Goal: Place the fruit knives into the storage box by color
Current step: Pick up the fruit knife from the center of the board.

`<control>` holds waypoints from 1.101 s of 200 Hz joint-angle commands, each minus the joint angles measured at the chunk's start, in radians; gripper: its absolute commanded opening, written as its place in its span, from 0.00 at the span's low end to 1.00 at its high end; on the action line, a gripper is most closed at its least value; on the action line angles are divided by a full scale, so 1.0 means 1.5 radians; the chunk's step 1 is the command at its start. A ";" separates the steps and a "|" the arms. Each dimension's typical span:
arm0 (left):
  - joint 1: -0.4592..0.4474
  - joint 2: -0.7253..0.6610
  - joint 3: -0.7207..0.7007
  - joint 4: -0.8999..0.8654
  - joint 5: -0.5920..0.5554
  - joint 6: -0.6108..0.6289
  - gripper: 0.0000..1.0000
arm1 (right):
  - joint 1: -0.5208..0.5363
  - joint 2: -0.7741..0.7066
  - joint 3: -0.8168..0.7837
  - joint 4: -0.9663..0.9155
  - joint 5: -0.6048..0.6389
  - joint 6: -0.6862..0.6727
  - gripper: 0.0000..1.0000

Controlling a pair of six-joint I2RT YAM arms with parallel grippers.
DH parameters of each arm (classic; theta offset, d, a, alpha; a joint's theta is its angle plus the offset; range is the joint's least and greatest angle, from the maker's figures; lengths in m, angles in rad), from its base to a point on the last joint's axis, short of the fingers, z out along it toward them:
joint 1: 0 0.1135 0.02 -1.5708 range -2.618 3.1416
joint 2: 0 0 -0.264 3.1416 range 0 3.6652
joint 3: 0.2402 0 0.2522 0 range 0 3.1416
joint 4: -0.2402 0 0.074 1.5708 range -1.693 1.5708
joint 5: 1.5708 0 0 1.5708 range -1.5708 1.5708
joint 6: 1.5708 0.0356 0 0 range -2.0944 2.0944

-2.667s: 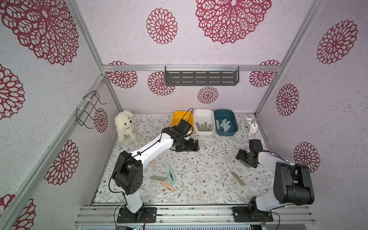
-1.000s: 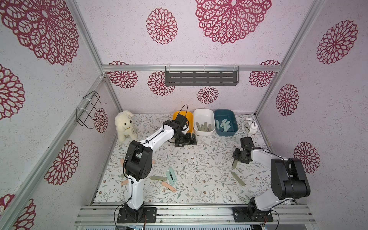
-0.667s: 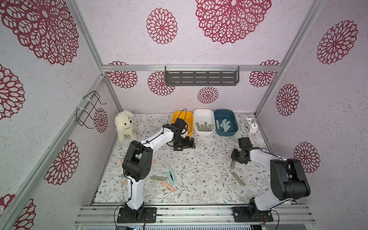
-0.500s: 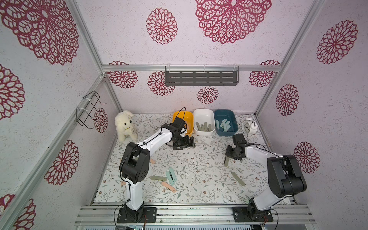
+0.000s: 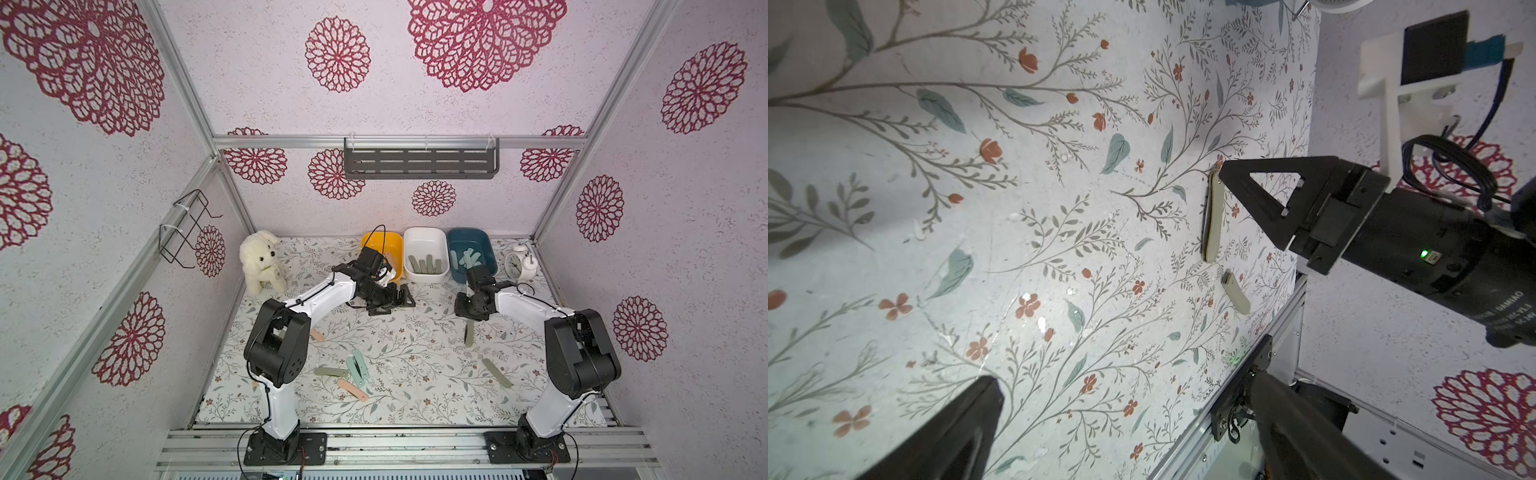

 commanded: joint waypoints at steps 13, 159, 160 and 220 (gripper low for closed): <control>-0.001 -0.001 -0.012 0.037 0.018 -0.007 0.99 | -0.002 0.003 0.055 -0.139 0.063 -0.036 0.55; 0.001 -0.008 -0.022 0.023 0.008 0.017 0.97 | -0.012 0.119 0.102 -0.138 0.061 0.012 0.30; 0.001 -0.008 -0.022 0.023 0.008 0.016 0.97 | -0.012 0.120 0.101 -0.138 0.062 0.012 0.29; 0.003 -0.008 -0.024 0.019 0.003 0.020 0.97 | -0.012 0.107 0.097 -0.137 0.061 0.012 0.15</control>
